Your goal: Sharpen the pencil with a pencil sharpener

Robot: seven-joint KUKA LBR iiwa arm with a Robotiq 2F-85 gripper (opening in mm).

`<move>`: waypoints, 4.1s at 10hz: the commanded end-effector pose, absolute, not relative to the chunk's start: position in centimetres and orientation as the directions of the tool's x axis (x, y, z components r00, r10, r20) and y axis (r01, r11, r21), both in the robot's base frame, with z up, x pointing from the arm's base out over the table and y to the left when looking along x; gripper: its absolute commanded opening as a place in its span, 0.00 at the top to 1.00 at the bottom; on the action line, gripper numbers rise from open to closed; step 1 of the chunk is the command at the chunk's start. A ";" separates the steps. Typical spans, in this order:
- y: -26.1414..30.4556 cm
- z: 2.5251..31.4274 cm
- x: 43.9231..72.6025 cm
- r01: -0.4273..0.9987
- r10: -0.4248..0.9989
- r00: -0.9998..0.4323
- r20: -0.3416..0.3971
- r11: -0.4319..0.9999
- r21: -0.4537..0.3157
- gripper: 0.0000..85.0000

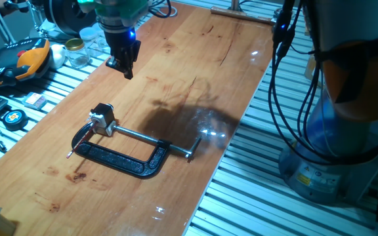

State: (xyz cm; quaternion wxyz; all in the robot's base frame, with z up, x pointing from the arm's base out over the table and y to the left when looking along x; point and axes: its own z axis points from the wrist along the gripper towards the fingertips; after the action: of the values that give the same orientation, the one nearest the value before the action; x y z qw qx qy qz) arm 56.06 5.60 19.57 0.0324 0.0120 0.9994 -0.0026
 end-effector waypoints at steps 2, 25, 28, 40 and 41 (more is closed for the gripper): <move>5.6 19.6 56.1 0.022 0.022 -0.998 -0.063 1.000 -0.006 1.00; 6.5 22.8 55.5 0.010 0.009 -0.999 -0.053 1.000 -0.018 1.00; 6.6 22.8 55.5 0.013 0.012 -0.998 -0.059 1.000 -0.027 1.00; 6.3 22.5 55.3 0.021 0.021 -1.000 -0.014 1.000 -0.007 1.00; 6.3 22.5 55.3 0.019 0.019 -1.000 -0.014 1.000 -0.009 1.00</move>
State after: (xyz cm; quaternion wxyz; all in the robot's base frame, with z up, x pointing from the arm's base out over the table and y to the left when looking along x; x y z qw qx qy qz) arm 55.26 6.29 22.53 0.0071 0.0096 0.9999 -0.0042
